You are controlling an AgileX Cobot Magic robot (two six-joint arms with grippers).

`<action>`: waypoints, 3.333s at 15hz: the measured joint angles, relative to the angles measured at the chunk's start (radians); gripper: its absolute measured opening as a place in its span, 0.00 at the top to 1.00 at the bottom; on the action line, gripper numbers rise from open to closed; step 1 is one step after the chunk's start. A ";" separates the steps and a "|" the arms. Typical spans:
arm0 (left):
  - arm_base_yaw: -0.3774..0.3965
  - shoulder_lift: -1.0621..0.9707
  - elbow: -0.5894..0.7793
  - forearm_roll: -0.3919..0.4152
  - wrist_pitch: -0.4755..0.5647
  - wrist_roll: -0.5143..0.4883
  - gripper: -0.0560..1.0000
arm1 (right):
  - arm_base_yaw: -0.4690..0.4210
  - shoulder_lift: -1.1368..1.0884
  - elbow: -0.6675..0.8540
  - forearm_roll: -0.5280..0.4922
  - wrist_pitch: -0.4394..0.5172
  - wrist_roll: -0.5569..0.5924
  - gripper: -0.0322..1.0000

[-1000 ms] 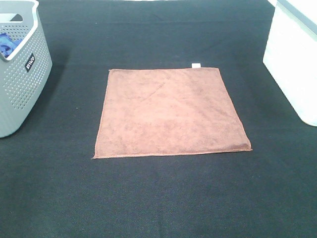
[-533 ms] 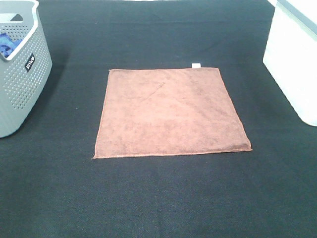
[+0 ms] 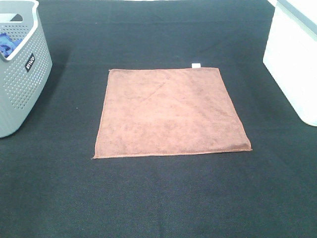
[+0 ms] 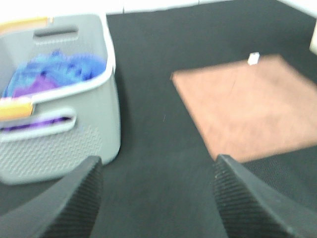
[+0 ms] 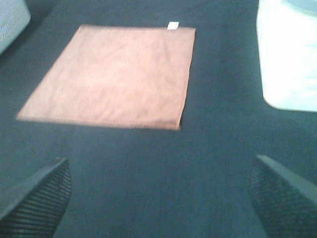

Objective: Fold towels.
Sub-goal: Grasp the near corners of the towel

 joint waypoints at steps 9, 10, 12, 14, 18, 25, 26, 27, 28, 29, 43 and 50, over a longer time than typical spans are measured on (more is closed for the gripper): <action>0.000 0.455 0.017 -0.346 -0.180 0.005 0.36 | 0.000 0.504 -0.005 0.132 -0.356 0.093 0.11; 0.000 0.529 0.017 -0.384 -0.196 0.025 0.36 | 0.000 0.574 -0.005 0.145 -0.376 0.091 0.11; 0.000 0.668 0.017 -0.473 -0.208 0.094 0.36 | 0.000 0.710 -0.009 0.154 -0.392 0.058 0.11; 0.000 0.858 0.017 -0.647 -0.217 0.253 0.36 | 0.000 0.882 -0.041 0.165 -0.395 -0.023 0.13; 0.000 1.118 0.017 -0.884 -0.227 0.499 0.36 | 0.000 1.045 -0.097 0.237 -0.411 -0.100 0.15; 0.000 1.563 -0.037 -1.265 -0.184 0.844 0.36 | 0.000 1.364 -0.262 0.366 -0.293 -0.239 0.16; 0.000 1.563 -0.037 -1.265 -0.184 0.844 0.36 | 0.000 1.364 -0.262 0.366 -0.293 -0.239 0.16; 0.000 1.626 -0.077 -1.275 -0.175 0.855 0.36 | 0.000 1.443 -0.318 0.398 -0.262 -0.285 0.16; 0.000 1.661 -0.103 -1.279 -0.172 0.856 0.36 | 0.000 1.497 -0.350 0.426 -0.251 -0.317 0.16; 0.000 1.695 -0.125 -1.280 -0.169 0.857 0.36 | -0.007 1.542 -0.373 0.450 -0.246 -0.347 0.16; -0.121 2.011 -0.351 -1.296 -0.280 0.940 0.36 | -0.130 1.909 -0.513 0.666 -0.193 -0.632 0.18; -0.227 2.100 -0.465 -1.373 -0.273 0.930 0.36 | -0.017 1.977 -0.580 0.721 -0.215 -0.648 0.20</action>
